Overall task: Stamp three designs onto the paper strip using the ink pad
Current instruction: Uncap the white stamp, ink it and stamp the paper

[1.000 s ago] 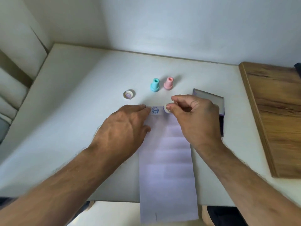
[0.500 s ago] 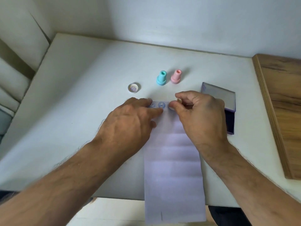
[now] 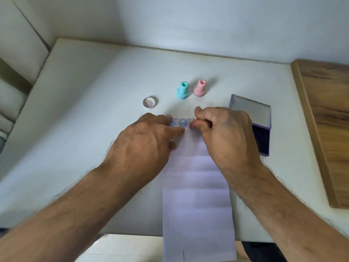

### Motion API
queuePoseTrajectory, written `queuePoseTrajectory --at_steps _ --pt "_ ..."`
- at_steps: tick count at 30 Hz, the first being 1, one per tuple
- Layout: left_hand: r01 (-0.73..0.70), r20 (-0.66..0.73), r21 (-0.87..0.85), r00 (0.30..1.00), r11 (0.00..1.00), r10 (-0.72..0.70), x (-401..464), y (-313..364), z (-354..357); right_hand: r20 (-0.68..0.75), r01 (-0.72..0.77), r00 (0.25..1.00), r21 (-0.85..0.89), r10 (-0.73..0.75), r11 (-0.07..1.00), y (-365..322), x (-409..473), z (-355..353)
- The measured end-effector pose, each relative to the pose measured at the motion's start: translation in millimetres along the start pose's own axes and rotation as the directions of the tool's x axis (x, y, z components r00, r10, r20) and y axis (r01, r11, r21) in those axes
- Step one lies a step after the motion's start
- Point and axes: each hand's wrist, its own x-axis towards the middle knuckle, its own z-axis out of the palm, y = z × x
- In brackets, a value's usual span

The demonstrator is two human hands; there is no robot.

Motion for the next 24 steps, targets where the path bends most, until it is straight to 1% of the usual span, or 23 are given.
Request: queuePoseTrajectory --at_steps 6,12,16,21,24 --pt "-0.005 -0.016 -0.010 1.000 1.000 0.005 -0.6 -1.2 0.0 -0.011 0.051 0.999 -0.035 -0.052 0.998 -1.3 -0.1 1.5" --pt "-0.008 -0.024 -0.020 1.000 1.000 0.008 -0.4 -2.0 0.4 -0.016 0.036 0.999 0.012 -0.036 0.999 1.3 -0.3 0.2" --pt "-0.004 -0.026 -0.025 1.000 1.000 0.003 -0.5 -2.3 0.4 -0.022 0.044 0.999 -0.014 -0.044 0.999 -1.0 -1.1 2.2" --pt "-0.009 -0.024 -0.028 1.000 1.000 0.008 -1.0 -2.1 -0.1 -0.026 0.003 1.000 0.060 -0.001 0.998 1.2 -1.7 0.3" --pt "-0.009 -0.020 -0.026 1.000 1.000 0.008 -0.1 -2.1 -0.4 -0.030 0.016 0.999 0.044 -0.015 0.999 -1.1 -2.6 1.6"
